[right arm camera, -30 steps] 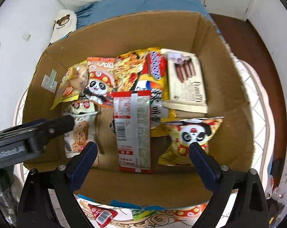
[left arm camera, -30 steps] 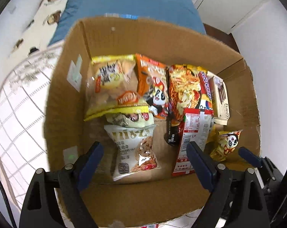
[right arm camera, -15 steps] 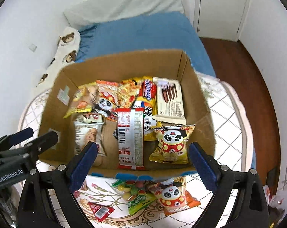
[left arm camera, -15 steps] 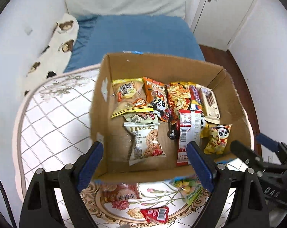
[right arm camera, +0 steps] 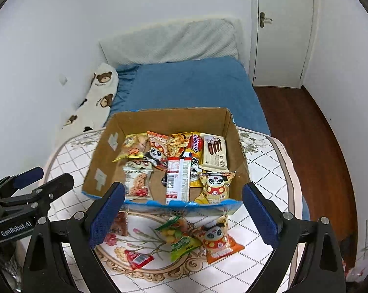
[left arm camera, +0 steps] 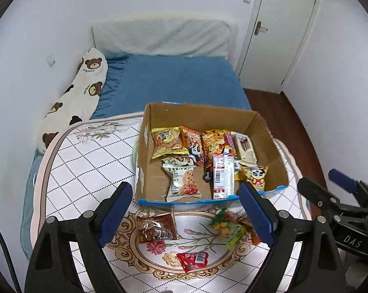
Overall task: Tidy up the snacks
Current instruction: 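Grasp the large panda cracker bag with right tool while left tool grasps brown snack bag, then carry both bags into the cardboard box and open both tools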
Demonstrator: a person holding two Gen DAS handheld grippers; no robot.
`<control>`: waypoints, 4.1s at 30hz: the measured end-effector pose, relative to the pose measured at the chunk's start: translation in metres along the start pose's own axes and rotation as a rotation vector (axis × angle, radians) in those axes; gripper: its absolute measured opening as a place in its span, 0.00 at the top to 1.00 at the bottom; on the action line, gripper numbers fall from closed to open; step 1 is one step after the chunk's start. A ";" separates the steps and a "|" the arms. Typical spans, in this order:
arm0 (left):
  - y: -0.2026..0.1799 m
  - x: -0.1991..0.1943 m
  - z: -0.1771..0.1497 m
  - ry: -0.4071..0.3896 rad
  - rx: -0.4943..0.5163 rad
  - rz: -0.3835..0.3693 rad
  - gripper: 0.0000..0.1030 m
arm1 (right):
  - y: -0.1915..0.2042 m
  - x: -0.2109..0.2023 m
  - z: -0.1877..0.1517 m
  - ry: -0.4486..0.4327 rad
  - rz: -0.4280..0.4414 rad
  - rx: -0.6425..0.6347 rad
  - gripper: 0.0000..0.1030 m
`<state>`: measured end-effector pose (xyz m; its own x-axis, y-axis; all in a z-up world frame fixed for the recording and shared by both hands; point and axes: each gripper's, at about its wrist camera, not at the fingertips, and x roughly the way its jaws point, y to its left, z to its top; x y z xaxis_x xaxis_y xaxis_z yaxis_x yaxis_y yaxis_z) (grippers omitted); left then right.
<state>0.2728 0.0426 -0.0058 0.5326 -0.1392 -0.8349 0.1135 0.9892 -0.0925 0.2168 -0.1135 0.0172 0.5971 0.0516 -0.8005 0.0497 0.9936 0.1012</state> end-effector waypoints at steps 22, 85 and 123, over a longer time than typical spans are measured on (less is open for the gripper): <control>0.011 0.141 -0.107 0.322 0.423 0.199 0.13 | -0.066 0.155 -0.104 0.419 -0.046 0.059 0.04; 0.008 0.192 -0.215 0.806 0.339 -0.040 0.29 | -0.047 0.168 -0.233 0.660 0.049 0.062 0.30; 0.003 0.070 -0.006 0.359 -0.078 -0.211 0.47 | 0.001 0.054 -0.063 0.201 0.273 0.148 0.50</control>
<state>0.3055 0.0357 -0.0676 0.1767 -0.3283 -0.9279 0.1180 0.9430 -0.3112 0.1992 -0.1032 -0.0631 0.4356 0.3465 -0.8308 0.0338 0.9160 0.3998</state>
